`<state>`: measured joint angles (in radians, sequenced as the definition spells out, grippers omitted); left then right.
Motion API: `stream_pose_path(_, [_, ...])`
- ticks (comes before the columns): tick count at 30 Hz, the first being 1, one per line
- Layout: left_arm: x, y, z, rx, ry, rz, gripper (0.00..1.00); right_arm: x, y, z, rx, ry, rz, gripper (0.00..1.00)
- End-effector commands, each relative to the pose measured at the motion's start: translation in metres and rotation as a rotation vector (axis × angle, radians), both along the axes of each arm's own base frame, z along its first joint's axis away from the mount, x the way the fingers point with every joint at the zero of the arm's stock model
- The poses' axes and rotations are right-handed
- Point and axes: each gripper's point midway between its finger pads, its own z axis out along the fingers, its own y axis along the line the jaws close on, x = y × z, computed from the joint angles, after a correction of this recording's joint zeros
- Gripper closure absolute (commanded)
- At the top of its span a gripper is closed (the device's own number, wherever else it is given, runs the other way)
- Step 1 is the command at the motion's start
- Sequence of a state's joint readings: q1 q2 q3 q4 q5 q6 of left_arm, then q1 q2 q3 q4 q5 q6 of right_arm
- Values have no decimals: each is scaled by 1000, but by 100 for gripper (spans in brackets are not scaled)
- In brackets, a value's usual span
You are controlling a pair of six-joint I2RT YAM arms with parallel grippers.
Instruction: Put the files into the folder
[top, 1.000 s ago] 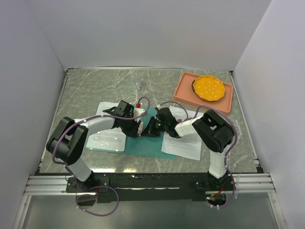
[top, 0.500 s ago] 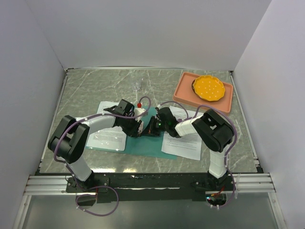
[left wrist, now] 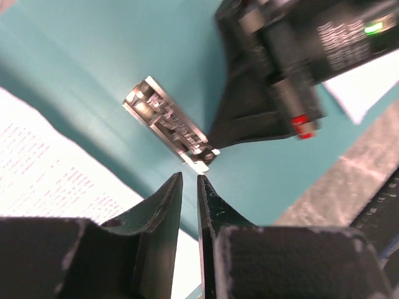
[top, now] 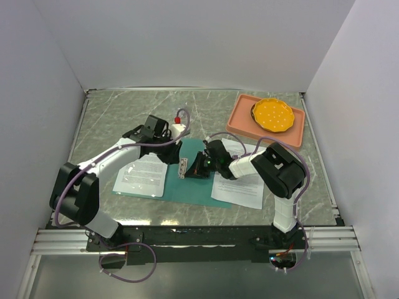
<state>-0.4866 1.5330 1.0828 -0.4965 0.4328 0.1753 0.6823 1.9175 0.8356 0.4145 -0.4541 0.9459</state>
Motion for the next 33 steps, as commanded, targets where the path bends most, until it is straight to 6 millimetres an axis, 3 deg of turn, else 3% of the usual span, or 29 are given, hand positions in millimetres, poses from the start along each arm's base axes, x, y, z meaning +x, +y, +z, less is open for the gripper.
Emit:
stream_pose_path(1, [-2,14,-28,60,8,12,78,-16,-24,-40,-151,83,-11,100])
stream_pose_path(4, [-4,14,-44,69,31,13,79,-14,-23,-39,-148,81,-11,100])
stream_pose_path(17, [2,-1,-52,11,55,-8,75,-13,-22,-40,-143,85,-16,100])
stream_pose_path(24, [-3,4,-67,39,79,-3,75,-7,-20,-32,-117,83,-27,100])
stream_pose_path(33, [-4,0,-71,29,102,-14,75,-4,-18,-28,-110,80,-30,100])
